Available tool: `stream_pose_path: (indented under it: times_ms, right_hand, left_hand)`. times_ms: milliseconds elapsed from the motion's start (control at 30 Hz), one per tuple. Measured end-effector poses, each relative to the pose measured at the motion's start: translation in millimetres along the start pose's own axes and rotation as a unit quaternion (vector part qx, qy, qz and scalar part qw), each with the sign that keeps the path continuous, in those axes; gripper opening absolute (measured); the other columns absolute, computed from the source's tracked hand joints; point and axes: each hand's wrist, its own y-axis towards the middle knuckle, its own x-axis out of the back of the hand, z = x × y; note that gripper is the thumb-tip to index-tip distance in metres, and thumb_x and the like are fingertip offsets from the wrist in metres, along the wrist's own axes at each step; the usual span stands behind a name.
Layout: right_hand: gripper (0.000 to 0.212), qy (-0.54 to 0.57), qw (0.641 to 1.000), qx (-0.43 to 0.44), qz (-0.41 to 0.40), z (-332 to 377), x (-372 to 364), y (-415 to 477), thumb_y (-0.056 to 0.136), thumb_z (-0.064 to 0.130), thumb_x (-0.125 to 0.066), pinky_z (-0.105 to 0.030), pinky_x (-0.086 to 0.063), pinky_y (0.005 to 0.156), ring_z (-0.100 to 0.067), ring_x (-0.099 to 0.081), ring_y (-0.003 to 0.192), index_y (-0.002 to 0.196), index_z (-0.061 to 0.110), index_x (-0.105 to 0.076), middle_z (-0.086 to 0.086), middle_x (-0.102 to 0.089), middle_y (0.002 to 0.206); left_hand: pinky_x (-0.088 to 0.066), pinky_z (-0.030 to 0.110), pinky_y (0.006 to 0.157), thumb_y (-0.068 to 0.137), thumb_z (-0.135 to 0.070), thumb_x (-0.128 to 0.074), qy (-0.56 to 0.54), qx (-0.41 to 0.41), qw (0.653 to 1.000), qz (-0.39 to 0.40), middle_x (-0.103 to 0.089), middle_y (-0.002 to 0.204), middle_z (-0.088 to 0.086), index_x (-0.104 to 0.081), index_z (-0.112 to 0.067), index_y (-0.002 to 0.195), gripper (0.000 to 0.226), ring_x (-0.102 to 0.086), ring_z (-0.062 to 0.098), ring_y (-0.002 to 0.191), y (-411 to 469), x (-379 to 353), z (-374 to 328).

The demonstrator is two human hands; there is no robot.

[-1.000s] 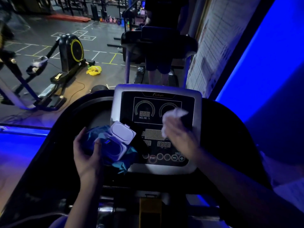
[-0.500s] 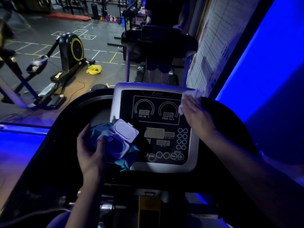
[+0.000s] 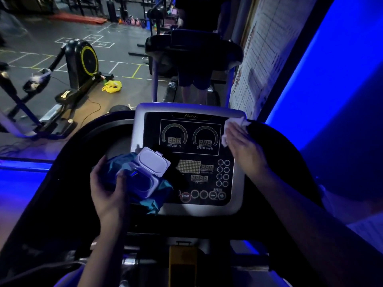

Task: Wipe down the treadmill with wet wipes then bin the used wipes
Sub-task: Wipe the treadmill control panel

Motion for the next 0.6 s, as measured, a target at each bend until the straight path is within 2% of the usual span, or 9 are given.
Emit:
stream_pose_path:
  times_ms: [133, 233, 333, 400, 467, 500, 533, 567, 600]
  right_hand:
    - [0.039, 0.034, 0.997, 0.002, -0.067, 18, -19, -38, 0.101, 0.003, -0.052, -0.042, -0.038, 0.116, -0.024, -0.039, 0.146, 0.140, -0.002, -0.054, -0.015, -0.047, 0.152]
    - [0.039, 0.124, 0.989, 0.047, -0.071, 45, -28, -81, 0.110, 0.013, -0.039, -0.046, -0.042, 0.112, -0.021, -0.037, 0.146, 0.147, 0.002, -0.045, -0.012, -0.039, 0.158]
    - [0.037, 0.150, 0.983, 0.101, -0.040, 46, -23, -83, 0.110, 0.015, -0.040, -0.050, -0.048, 0.105, -0.029, -0.048, 0.138, 0.133, -0.009, -0.056, -0.022, -0.052, 0.145]
    - [0.036, 0.160, 0.976, 0.148, -0.027, 50, -10, -76, 0.109, 0.014, -0.045, -0.047, -0.047, 0.108, -0.030, -0.051, 0.136, 0.128, -0.012, -0.060, -0.024, -0.056, 0.140]
    - [0.031, 0.152, 0.974, 0.162, -0.055, 45, -3, -64, 0.105, 0.011, -0.053, -0.040, -0.043, 0.113, -0.020, -0.052, 0.136, 0.125, -0.011, -0.063, -0.022, -0.060, 0.136]
    - [0.031, 0.155, 0.977, 0.127, -0.069, 34, -3, -55, 0.105, 0.013, -0.054, -0.036, -0.039, 0.116, -0.009, -0.049, 0.137, 0.125, -0.009, -0.063, -0.017, -0.061, 0.135]
    - [0.035, 0.184, 0.979, 0.043, -0.072, 24, 1, -43, 0.106, 0.018, -0.050, -0.034, -0.034, 0.119, 0.002, -0.043, 0.138, 0.130, -0.005, -0.060, -0.012, -0.059, 0.138]
    - [0.039, 0.196, 0.978, -0.028, -0.067, 16, 0, -36, 0.107, 0.024, -0.047, -0.034, -0.030, 0.121, 0.006, -0.038, 0.139, 0.135, -0.001, -0.057, -0.009, -0.055, 0.143]
    - [0.038, 0.179, 0.977, -0.091, -0.069, 17, 1, -31, 0.107, 0.024, -0.047, -0.035, -0.030, 0.121, 0.001, -0.038, 0.141, 0.137, 0.002, -0.058, -0.008, -0.053, 0.146]
  left_hand:
    - [-0.047, 0.028, 0.113, 0.100, -0.002, -0.065, -0.010, -0.019, 0.998, -0.056, -0.059, 0.138, 0.005, -0.051, -0.010, 0.148, 0.050, -0.061, 0.005, 0.119, 2, 3, 5]
    - [-0.045, 0.029, 0.114, 0.099, -0.005, -0.061, -0.019, -0.033, 0.995, -0.095, -0.058, 0.133, -0.001, -0.045, -0.003, 0.150, 0.053, -0.061, -0.005, 0.115, 8, 9, 8]
    - [-0.044, 0.028, 0.114, 0.099, -0.004, -0.059, -0.021, -0.049, 0.994, -0.097, -0.057, 0.132, -0.005, -0.043, 0.001, 0.150, 0.054, -0.060, -0.005, 0.116, 9, 13, 10]
    - [-0.044, 0.023, 0.112, 0.100, 0.000, -0.058, -0.027, -0.050, 0.993, -0.103, -0.056, 0.130, -0.009, -0.042, 0.003, 0.150, 0.053, -0.060, -0.009, 0.115, 9, 13, 10]
    - [-0.043, 0.021, 0.112, 0.100, -0.001, -0.058, -0.020, -0.045, 0.993, -0.109, -0.056, 0.131, -0.005, -0.043, 0.002, 0.150, 0.053, -0.059, -0.011, 0.114, 6, 13, 10]
    - [-0.044, 0.023, 0.112, 0.100, -0.003, -0.059, -0.019, -0.051, 0.993, -0.106, -0.057, 0.132, 0.000, -0.043, 0.001, 0.150, 0.053, -0.059, -0.009, 0.114, 6, 14, 13]
    - [-0.044, 0.024, 0.113, 0.100, -0.005, -0.060, -0.020, -0.053, 0.992, -0.110, -0.056, 0.135, 0.005, -0.043, 0.000, 0.151, 0.054, -0.059, -0.007, 0.114, 6, 15, 11]
    - [-0.044, 0.024, 0.113, 0.100, -0.004, -0.060, -0.022, -0.049, 0.992, -0.110, -0.055, 0.136, 0.008, -0.043, -0.001, 0.151, 0.053, -0.059, -0.006, 0.114, 6, 15, 10]
    - [-0.044, 0.024, 0.113, 0.101, -0.004, -0.060, -0.031, -0.044, 0.992, -0.113, -0.055, 0.137, 0.009, -0.043, -0.001, 0.151, 0.053, -0.059, -0.005, 0.114, 4, 16, 10]
